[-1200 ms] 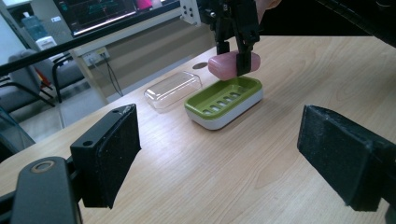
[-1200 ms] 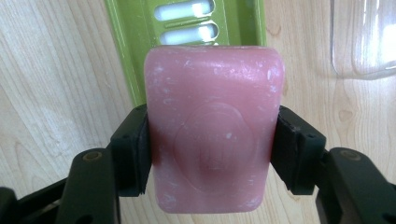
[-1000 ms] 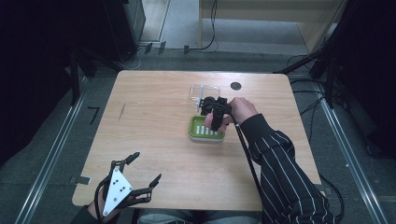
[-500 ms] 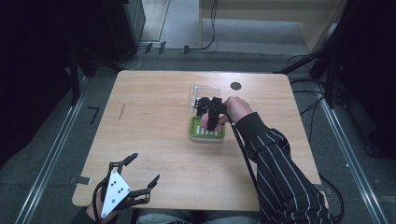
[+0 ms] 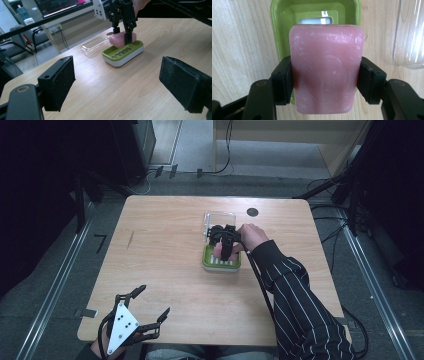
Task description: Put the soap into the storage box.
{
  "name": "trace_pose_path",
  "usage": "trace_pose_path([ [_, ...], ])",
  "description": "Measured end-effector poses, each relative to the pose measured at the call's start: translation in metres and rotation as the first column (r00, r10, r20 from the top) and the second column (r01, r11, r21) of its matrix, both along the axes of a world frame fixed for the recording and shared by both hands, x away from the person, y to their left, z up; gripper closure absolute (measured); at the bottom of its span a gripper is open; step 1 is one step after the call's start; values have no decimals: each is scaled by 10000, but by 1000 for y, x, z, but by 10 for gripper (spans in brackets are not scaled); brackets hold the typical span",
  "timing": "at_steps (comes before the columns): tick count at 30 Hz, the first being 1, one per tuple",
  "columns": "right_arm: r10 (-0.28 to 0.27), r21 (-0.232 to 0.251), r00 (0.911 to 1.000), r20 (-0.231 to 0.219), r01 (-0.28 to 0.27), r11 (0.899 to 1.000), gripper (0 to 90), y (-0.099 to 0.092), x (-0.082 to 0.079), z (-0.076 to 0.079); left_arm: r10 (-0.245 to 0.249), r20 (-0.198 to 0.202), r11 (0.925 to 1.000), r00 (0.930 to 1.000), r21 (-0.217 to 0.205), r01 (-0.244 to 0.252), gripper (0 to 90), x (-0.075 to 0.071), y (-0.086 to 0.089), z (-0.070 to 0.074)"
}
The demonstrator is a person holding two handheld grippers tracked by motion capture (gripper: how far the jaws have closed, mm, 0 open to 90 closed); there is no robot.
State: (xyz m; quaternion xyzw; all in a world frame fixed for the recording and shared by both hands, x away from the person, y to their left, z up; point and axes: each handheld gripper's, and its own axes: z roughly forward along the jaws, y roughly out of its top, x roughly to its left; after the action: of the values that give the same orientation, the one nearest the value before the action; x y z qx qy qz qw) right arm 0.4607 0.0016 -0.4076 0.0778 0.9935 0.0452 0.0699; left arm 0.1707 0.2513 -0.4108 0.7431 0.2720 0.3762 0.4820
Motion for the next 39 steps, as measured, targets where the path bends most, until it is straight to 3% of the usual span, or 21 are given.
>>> trace_pose_path([
  [24,569,-124,9983,-110,-570,9983,390,5,6,-16,108,-14,9999,9999,-32,-108,137,-2,2,0],
  [39,542,-128,9984,-174,-544,9984,390,6,8,-23,122,0,9999,9999,-22,-122,137,-3,2,0],
])
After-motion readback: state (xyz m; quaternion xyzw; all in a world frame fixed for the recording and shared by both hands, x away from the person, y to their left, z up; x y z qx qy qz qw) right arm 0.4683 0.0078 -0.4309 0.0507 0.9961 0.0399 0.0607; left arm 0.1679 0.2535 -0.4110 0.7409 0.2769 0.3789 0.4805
